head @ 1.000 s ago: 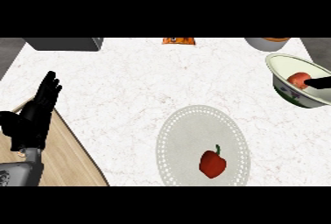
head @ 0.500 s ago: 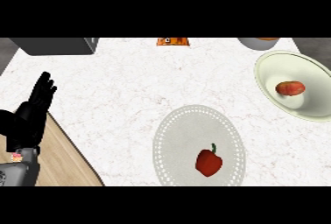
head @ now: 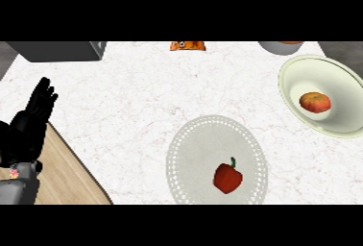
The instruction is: Pick the squash from the placemat and place it in the bowl
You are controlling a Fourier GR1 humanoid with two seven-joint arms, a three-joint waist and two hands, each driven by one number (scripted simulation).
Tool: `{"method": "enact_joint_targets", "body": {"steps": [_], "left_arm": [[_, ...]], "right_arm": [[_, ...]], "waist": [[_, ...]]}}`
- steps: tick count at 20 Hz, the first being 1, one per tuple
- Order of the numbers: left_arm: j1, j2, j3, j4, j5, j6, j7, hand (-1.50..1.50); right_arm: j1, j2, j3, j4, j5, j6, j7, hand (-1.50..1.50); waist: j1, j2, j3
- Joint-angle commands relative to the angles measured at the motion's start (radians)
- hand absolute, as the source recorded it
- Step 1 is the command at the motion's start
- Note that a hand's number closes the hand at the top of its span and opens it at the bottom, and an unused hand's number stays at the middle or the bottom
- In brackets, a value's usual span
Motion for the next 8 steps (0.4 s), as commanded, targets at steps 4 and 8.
{"method": "enact_joint_targets", "body": {"steps": [4, 8], "left_arm": [[-0.009, 0.007, 0.029, 0.03, 0.001, -0.029, -0.026, 0.0], [-0.044, -0.022, 0.014, 0.058, -0.02, -0.045, -0.037, 0.0]], "right_arm": [[0.236, 0.05, -0.125, -0.257, -0.225, 0.207, 0.028, -1.5], [0.27, 0.07, -0.129, -0.287, -0.272, 0.227, 0.002, -1.5]], "waist": [[0.012, 0.005, 0.0], [0.023, 0.008, 0.001]]}}
